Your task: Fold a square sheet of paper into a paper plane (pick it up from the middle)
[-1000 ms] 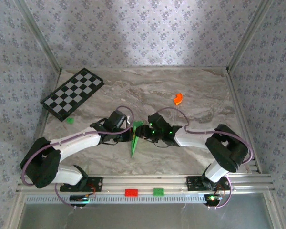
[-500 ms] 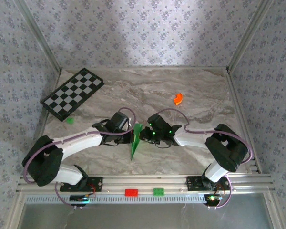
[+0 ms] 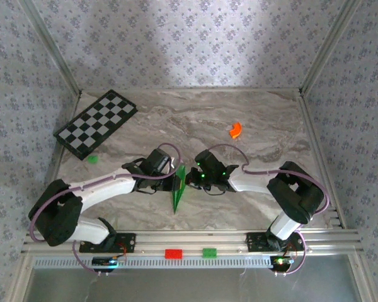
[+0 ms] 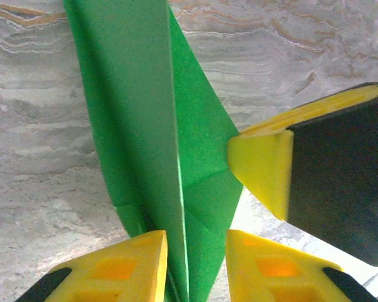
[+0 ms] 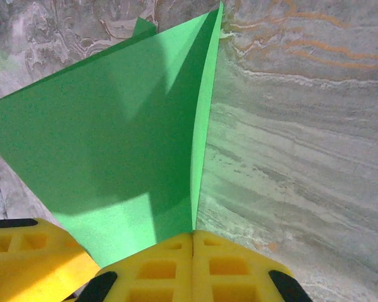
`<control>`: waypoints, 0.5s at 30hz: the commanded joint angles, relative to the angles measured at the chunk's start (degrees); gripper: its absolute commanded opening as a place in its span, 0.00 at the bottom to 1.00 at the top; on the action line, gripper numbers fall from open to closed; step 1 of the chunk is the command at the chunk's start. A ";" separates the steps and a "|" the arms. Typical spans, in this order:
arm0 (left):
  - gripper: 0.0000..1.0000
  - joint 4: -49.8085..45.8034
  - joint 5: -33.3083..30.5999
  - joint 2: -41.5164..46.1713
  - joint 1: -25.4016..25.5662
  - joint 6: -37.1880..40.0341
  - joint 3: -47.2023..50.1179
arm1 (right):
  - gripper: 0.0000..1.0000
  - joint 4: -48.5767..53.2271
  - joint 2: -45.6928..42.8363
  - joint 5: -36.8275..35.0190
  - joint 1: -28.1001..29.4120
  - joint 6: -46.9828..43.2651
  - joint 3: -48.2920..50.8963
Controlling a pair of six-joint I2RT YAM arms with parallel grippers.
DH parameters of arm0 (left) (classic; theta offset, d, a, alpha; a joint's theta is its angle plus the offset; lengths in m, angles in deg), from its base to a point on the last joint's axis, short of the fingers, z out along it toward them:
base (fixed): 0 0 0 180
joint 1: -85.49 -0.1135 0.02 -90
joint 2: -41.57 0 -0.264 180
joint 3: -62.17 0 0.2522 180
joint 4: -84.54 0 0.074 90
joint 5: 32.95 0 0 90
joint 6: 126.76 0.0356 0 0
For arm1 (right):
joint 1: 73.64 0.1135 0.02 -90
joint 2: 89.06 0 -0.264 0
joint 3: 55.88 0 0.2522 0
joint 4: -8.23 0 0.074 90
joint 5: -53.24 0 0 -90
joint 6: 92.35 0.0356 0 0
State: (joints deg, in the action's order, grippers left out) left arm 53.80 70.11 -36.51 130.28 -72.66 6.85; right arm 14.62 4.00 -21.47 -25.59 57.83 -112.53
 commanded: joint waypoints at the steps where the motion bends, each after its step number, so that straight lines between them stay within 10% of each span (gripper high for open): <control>1: 0.32 -1.88 2.70 1.37 0.40 1.17 -0.60 | 0.02 -0.36 0.21 0.48 -0.24 0.37 0.79; 15: 0.38 -2.89 1.96 -2.29 0.94 1.41 -1.28 | 0.02 -1.02 0.39 0.57 -0.24 0.55 1.12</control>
State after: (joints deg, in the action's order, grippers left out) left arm 52.56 71.82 -37.87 130.70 -72.11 6.82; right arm 13.98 4.00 -21.32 -25.68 57.85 -112.20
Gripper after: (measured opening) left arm 0.378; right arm 0.049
